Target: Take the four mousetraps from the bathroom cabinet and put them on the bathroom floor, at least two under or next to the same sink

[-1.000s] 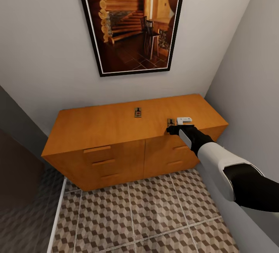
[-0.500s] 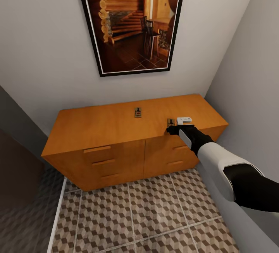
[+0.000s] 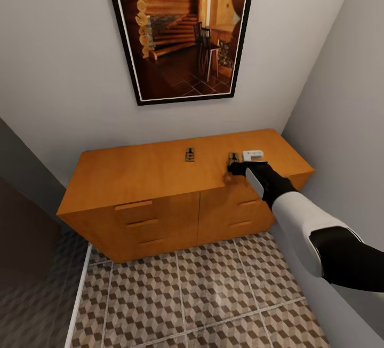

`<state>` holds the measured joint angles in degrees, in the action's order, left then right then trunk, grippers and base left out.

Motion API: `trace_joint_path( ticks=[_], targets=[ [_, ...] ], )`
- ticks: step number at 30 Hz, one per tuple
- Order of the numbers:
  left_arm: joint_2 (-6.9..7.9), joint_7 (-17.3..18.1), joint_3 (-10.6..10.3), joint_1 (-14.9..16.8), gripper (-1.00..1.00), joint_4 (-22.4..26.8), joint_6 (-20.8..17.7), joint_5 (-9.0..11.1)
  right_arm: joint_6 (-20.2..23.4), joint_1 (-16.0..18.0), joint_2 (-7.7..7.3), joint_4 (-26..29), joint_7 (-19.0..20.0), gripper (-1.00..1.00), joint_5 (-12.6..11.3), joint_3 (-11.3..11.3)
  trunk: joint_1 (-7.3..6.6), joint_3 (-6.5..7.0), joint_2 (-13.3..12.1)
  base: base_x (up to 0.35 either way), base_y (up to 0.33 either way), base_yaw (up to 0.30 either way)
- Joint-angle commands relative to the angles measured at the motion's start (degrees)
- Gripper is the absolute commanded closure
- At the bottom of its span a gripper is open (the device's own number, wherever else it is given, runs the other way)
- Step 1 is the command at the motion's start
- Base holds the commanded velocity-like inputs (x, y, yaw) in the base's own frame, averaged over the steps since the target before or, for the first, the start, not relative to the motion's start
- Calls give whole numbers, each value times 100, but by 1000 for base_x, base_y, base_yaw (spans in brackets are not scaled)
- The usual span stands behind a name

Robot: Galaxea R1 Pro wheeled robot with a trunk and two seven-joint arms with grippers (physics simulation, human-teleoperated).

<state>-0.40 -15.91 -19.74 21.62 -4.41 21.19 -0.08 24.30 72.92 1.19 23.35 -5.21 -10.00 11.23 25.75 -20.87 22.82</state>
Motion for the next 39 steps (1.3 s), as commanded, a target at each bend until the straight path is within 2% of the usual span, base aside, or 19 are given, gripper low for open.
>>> trace_joint_path(
  ticks=[1, 6, 11, 14, 20, 27, 39],
  targets=[
    [-4, -29, -38, 9, -100, -25, 34, -2, 102, 3, -4, 102, -42, 100, -81, 43, 3, -10, 10, 0, 0, 0],
    [-4, -28, -38, 9, -100, -25, 34, -3, 735, 3, -4, 782, -63, 100, -74, 37, 3, -10, 10, 0, 0, 0],
    [-4, -30, -38, 9, -100, -25, 34, -2, 1113, 5, -2, 1266, -78, 100, -73, 27, 3, -10, 10, 0, 0, 0],
    [-4, -29, -38, 9, -100, -25, 34, -4, 1377, 4, 1, 1516, -102, 100, -72, 15, 3, -10, 10, 0, 0, 0],
    [-5, -29, -38, 9, -100, -25, 34, -2, 1605, 5, 4, 1870, -244, 100, -72, 0, 3, -10, 10, 0, 0, 0],
    [-5, -26, -38, 9, -100, -25, 34, -4, 2224, 11, 11, 2340, -385, 100, -72, 0, 3, -10, 10, 0, 0, 0],
    [-4, -26, -38, 9, -100, -25, 34, -3, 2356, 11, 6, 2453, -401, 100, -72, 19, 3, -10, 10, -233, 0, 0]
  ],
)
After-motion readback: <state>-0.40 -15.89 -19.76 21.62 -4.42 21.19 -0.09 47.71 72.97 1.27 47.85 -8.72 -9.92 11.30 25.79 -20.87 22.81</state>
